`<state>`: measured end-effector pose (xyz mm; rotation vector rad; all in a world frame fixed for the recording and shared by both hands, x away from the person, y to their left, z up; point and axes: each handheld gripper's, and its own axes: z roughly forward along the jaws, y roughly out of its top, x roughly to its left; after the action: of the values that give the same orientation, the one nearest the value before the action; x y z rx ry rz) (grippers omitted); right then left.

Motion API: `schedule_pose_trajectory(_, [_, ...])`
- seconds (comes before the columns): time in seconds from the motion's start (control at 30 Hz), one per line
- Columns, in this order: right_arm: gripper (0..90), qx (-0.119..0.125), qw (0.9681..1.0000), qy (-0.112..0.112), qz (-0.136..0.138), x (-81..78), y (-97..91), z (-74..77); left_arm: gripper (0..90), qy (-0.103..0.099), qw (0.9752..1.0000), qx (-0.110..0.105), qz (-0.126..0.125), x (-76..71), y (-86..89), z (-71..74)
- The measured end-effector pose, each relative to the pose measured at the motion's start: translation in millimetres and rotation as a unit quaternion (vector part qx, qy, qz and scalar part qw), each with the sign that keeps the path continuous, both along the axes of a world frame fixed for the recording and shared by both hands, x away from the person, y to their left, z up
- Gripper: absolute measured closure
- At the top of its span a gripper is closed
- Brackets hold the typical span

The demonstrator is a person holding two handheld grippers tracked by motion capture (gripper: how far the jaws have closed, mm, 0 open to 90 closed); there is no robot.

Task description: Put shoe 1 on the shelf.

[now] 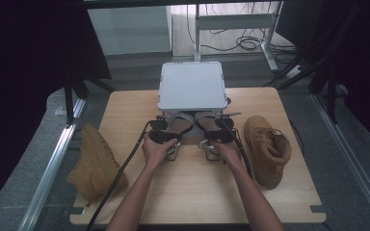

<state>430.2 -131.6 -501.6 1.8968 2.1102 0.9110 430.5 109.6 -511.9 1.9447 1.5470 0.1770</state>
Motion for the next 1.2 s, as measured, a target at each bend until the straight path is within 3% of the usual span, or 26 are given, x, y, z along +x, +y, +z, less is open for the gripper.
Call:
schedule_pose_trajectory(0.4, [35.7, 0.001, 1.0, 0.0, 0.0, -0.3, 0.1, -0.8, 37.9, -0.011, 0.9999, 0.003, 0.012, -3.6, -1.9, 0.5])
schedule_pose_trajectory(0.8, [35.2, -0.007, 1.0, -0.003, -0.004, -2.1, -0.9, -2.3, 38.3, -0.033, 0.9983, -0.005, 0.049, -9.8, 3.4, -2.2])
schedule_pose_trajectory(1.2, [35.3, -0.009, 0.9999, -0.004, -0.004, -2.1, -0.1, -2.2, 38.3, -0.034, 0.9982, -0.006, 0.049, -9.9, 3.6, -2.3])
